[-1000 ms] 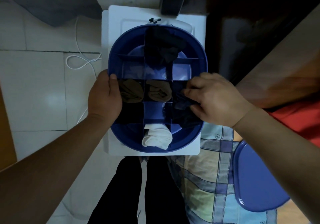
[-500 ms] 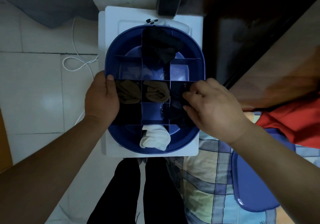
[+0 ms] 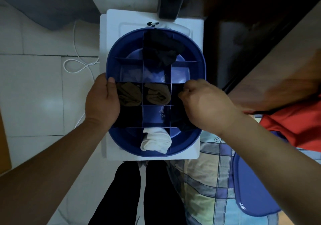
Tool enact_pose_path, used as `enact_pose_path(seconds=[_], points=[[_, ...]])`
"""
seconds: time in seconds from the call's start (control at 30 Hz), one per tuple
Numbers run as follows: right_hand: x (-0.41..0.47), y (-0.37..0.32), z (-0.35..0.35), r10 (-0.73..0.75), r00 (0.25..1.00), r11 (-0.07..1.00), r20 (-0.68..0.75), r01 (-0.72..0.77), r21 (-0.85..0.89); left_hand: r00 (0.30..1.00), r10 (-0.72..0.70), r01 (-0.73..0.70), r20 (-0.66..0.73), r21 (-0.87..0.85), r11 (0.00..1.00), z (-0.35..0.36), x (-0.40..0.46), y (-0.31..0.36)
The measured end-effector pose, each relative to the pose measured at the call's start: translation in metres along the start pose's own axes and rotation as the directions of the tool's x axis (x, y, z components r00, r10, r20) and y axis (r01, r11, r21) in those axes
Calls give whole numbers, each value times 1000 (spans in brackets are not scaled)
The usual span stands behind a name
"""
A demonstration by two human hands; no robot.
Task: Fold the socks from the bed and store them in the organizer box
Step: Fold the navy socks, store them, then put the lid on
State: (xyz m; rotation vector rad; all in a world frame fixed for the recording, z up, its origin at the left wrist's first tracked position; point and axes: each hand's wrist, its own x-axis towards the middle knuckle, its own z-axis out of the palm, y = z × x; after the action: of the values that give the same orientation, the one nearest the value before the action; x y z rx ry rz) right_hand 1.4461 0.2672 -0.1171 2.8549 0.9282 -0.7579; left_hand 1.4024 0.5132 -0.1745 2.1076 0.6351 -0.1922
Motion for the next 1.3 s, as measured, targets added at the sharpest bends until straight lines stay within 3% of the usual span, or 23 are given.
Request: enact_pose_path(seconds=[0.07, 0.2, 0.3, 0.7, 0.77, 0.83, 0.9, 0.93, 1.0, 1.1, 1.2, 1.3], points=[[-13, -8, 2, 9, 998, 999, -66, -6, 45, 1000, 0, 0, -2, 14, 1000, 0, 1, 0], [-26, -25, 13, 37, 987, 989, 155, -58, 136, 1000, 12, -12, -5, 17, 1000, 0, 1, 0], [-21, -27, 15, 47, 977, 990, 207, -73, 121, 1000, 18, -18, -6, 17, 1000, 0, 1, 0], [-13, -31, 12, 63, 975, 960, 212, -117, 254, 1000, 3, -3, -8, 32, 999, 0, 0, 3], [-23, -31, 8, 92, 988, 919, 124, -132, 372, 1000, 4, -5, 9, 41, 999, -2, -1, 5], [-49, -33, 11, 196, 978, 858, -74, -135, 496, 999, -10, 8, 51, 32, 999, -7, -2, 6], [-89, -36, 27, 392, 893, 773, -221, -189, 605, 991, -76, 77, 106, -6, 997, -16, -9, 2], [-111, -35, 39, 493, 842, 723, -221, -255, 642, 983, -124, 127, 133, -12, 992, -21, -15, -2], [-157, -27, 70, 661, 741, 619, -116, -451, 643, 951, -251, 267, 180, -71, 961, -30, -30, -15], [-222, -12, 116, 768, 621, 453, 158, -701, 551, 840, -485, 523, 243, -129, 842, -40, -61, -43], [-268, -5, 140, 783, 532, 326, 322, -792, 516, 734, -599, 545, 321, 248, 801, -48, -100, -81], [-286, -3, 149, 759, 536, 329, 368, -805, 494, 590, -719, 568, 367, 444, 693, -42, -130, -91]])
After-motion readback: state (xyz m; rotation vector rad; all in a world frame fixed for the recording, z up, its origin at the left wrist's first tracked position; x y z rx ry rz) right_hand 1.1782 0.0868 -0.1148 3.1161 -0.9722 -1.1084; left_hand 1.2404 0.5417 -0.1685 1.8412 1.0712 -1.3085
